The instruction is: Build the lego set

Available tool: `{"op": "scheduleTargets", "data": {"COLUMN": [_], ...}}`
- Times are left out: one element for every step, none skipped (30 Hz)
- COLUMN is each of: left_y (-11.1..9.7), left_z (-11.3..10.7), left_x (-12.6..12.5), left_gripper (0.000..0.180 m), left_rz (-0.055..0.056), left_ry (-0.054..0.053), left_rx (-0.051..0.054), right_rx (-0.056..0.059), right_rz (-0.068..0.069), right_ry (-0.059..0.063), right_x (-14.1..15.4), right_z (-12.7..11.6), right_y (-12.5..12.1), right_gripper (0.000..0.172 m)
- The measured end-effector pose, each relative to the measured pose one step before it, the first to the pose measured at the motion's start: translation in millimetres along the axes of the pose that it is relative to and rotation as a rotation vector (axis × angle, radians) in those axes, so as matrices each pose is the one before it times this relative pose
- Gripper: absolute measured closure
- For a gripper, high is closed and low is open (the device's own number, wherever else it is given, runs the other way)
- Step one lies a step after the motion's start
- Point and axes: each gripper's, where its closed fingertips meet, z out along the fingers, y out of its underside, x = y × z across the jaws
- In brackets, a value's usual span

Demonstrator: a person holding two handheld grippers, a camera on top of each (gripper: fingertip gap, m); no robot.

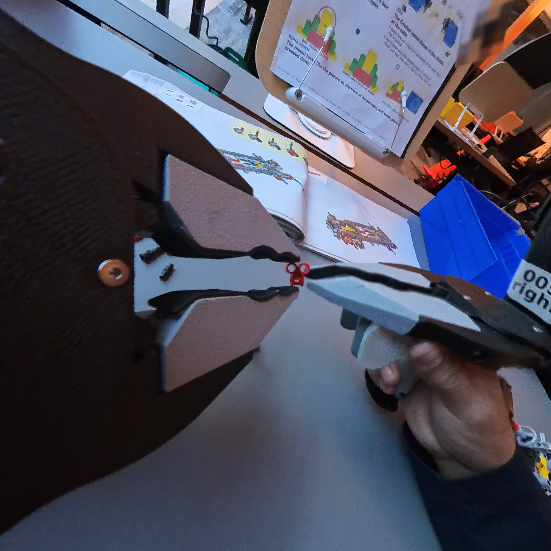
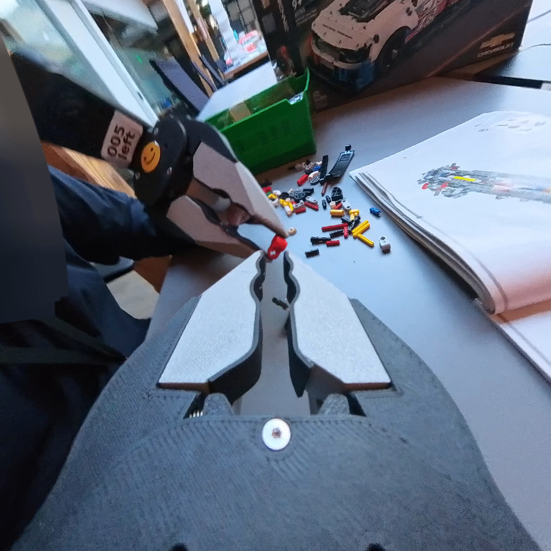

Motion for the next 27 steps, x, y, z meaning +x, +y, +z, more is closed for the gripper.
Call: {"op": "scheduleTargets", "data": {"left_y": [0.78,0.54,-0.4,-1.67,-1.48,-0.98,-0.63,-0.55,-0.79,-0.76,-0.54,-0.31,-0.04,0.35,0.47,0.47,0.59,0.51,0.74,0.79,1.09,0.43,0.28,0.99,0.71,-0.07,-1.35], "left_z": [0.9,1.02,0.87,0.35,0.08,-0.21,-0.36,-0.8,-0.89,-0.91,-0.54,-0.16,0.17,0.5,0.62,0.59,0.46,0.51,0.86,1.01,0.41,-0.05,-0.29,-0.57,-0.65,-0.92,-1.15], "left_x": [2.49,2.65,3.35,4.09,3.02,0.34,-0.71,-1.38,-1.97,-1.52,-0.26,-0.46,0.18,0.58,0.64,0.0,-0.59,-0.3,-0.26,0.02,0.29,0.13,0.06,-0.14,-0.71,-0.59,1.59], "left_gripper": [0.167,0.167,0.167,0.167,0.167,0.167,0.167,0.167,0.167,0.167,0.167,0.167,0.167,0.167,0.167,0.167,0.166,0.167,0.166,0.166,0.166,0.166,0.165,0.161,0.157,0.153,0.152], "left_rz": [0.0144,0.0171,0.0095,0.0012,-0.0067,-0.0088,-0.007,-0.0061,-0.0037,-0.0008,0.0016,0.0044,0.0077,0.0085,0.0081,0.0083,0.0085,0.0039,-0.0087,-0.0245,-0.0384,-0.0499,-0.0594,-0.0706,-0.0785,-0.0805,-0.0792], "left_ry": [0.0058,0.0047,0.0103,0.0209,0.0191,0.0067,0.0005,-0.0024,-0.0073,-0.0059,0.0001,-0.0047,-0.0036,-0.002,-0.0034,-0.0066,-0.0078,-0.0035,0.0007,0.0081,0.0172,0.0256,0.0329,0.0391,0.0409,0.0442,0.0614], "left_rx": [-0.0079,-0.0048,0.0035,0.0114,0.0107,0.0065,0.0054,0.0053,0.0065,0.006,0.0037,0.0008,-0.0013,-0.0031,-0.0038,-0.004,-0.0023,-0.0015,0.0,0.0002,-0.0033,0.0023,0.0063,0.0045,0.0045,0.0105,0.0162], "right_rx": [0.0215,0.0171,0.0093,0.0036,0.001,-0.0031,-0.0109,-0.0155,-0.0156,-0.0111,-0.004,-0.0032,-0.0036,-0.0001,0.0018,0.0036,0.0068,0.0056,0.0025,0.0002,-0.0036,-0.0027,0.0032,0.0112,0.0205,0.0275,0.0285], "right_rz": [0.0331,0.0242,0.0115,-0.0009,-0.0091,-0.0087,-0.0053,-0.0025,-0.0012,-0.0015,-0.0014,0.0036,0.0096,0.0147,0.0175,0.0198,0.0184,0.0174,0.0168,0.0098,-0.0018,-0.0136,-0.022,-0.0283,-0.0334,-0.0379,-0.0417], "right_ry": [-0.0092,-0.0075,-0.0015,0.0033,0.004,0.0016,-0.0062,-0.0105,-0.0053,0.0013,0.0028,-0.0006,-0.006,-0.0125,-0.017,-0.0131,-0.006,-0.0057,-0.0044,-0.0014,0.0,0.0012,0.0063,0.011,0.009,0.0058,0.0014], "right_x": [1.1,0.93,1.35,1.37,0.65,-0.26,-1.53,-2.42,-1.57,-0.67,-0.26,-0.16,-0.38,-1.08,-1.41,-0.71,0.62,0.87,0.97,1.21,0.77,0.15,0.14,0.09,-0.68,-1.64,-2.48], "right_z": [-0.59,-1.22,-1.86,-2.2,-1.9,-1.21,-0.21,0.49,1.11,1.34,1.33,1.39,1.32,1.09,0.92,0.59,0.04,-0.09,-0.22,-0.39,-0.35,-0.38,-0.73,-1.12,-1.75,-1.99,-1.91], "right_y": [-2.52,-2.23,-1.7,-1.21,-1.02,-0.32,0.93,1.64,1.98,1.59,0.91,1.03,1.18,0.84,0.58,0.34,-0.13,0.04,0.26,0.25,0.83,0.44,-0.87,-2.28,-3.93,-5.16,-5.54], "right_gripper": [0.164,0.163,0.162,0.16,0.16,0.159,0.159,0.159,0.158,0.158,0.159,0.16,0.161,0.162,0.165,0.166,0.166,0.166,0.166,0.166,0.166,0.166,0.166,0.166,0.166,0.166,0.166]}}
